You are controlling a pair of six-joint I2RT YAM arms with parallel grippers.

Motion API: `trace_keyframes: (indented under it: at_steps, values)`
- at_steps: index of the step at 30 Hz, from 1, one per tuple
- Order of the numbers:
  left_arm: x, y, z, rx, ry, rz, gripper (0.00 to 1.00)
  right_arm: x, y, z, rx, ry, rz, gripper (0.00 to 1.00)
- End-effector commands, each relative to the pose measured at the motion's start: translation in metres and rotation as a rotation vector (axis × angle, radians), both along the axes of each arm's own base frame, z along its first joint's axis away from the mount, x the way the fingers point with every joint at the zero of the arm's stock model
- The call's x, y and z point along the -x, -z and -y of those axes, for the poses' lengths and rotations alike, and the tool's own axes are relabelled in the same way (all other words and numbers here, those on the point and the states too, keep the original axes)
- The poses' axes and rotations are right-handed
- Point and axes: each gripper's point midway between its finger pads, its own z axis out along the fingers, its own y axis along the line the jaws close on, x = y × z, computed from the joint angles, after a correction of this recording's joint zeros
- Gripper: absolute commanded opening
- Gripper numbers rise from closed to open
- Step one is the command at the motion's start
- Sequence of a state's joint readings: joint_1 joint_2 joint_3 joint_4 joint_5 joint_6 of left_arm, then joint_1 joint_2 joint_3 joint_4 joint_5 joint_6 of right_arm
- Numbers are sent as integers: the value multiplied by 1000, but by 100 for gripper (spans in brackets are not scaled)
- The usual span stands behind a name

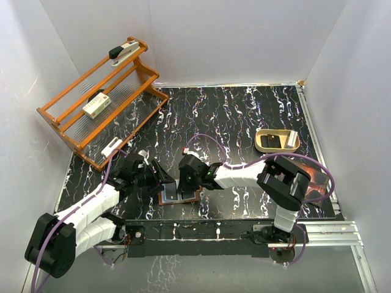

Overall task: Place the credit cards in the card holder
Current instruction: Turn over the card slot in the card holder.

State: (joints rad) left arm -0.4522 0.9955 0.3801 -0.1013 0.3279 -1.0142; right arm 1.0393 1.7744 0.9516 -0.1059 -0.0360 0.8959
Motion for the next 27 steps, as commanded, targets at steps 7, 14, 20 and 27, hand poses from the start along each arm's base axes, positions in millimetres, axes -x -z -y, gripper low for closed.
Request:
trace_keyframes:
  at_steps: [7,14,20,27]
  values:
    - [-9,-24,15,78,49,52,59,16,35,26,136,-17,-51,6]
    - [-11,-31,23,137,64,72,58,11,18,17,90,-24,-21,17]
    - [-12,-37,29,163,88,72,56,5,3,14,72,-19,15,22]
    - [-14,-43,26,154,67,75,56,3,-6,20,60,2,44,22]
